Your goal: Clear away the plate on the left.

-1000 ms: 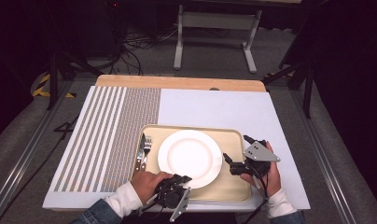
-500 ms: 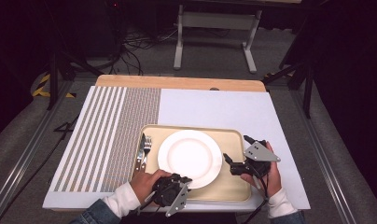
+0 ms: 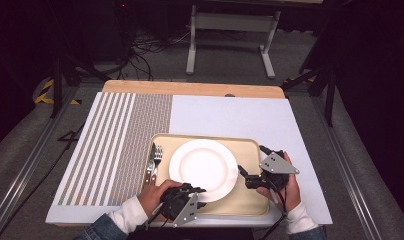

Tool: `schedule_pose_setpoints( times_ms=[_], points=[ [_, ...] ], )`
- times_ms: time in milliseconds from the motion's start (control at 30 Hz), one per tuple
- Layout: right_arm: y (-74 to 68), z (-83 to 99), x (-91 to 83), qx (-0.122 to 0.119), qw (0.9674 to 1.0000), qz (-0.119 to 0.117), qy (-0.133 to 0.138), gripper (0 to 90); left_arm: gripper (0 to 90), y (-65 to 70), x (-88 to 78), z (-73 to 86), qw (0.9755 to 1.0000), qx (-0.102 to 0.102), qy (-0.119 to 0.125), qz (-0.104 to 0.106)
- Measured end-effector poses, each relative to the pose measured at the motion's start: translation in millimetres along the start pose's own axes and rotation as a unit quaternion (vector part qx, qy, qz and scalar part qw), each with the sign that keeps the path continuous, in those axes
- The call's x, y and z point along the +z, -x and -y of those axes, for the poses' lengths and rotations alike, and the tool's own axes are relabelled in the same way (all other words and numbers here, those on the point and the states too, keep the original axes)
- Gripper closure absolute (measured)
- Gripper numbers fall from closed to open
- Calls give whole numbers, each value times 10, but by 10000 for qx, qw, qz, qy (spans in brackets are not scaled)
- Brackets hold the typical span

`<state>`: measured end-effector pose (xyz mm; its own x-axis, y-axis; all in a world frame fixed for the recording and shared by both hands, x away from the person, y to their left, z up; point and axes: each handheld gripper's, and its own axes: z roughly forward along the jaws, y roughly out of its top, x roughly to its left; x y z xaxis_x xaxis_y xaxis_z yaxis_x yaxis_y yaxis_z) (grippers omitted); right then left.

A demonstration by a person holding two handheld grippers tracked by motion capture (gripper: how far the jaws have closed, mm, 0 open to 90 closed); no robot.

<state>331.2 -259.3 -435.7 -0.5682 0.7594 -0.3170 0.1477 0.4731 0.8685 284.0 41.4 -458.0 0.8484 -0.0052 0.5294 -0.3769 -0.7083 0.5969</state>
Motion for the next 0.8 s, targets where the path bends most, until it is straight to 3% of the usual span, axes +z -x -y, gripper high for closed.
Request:
schedule_pose_setpoints(
  times_ms=[300,433,800],
  points=[
    [-24,-21,-11,-19,10000,-44,50,71,556,-56,-109,26,9986,-381,351,106],
    [-33,-26,-12,-25,10000,-55,59,71,542,-91,-150,22,9977,-452,505,61],
    [-62,-51,-24,-63,9999,-80,97,71,519,-169,-191,77,9952,-724,652,-23]
  ],
)
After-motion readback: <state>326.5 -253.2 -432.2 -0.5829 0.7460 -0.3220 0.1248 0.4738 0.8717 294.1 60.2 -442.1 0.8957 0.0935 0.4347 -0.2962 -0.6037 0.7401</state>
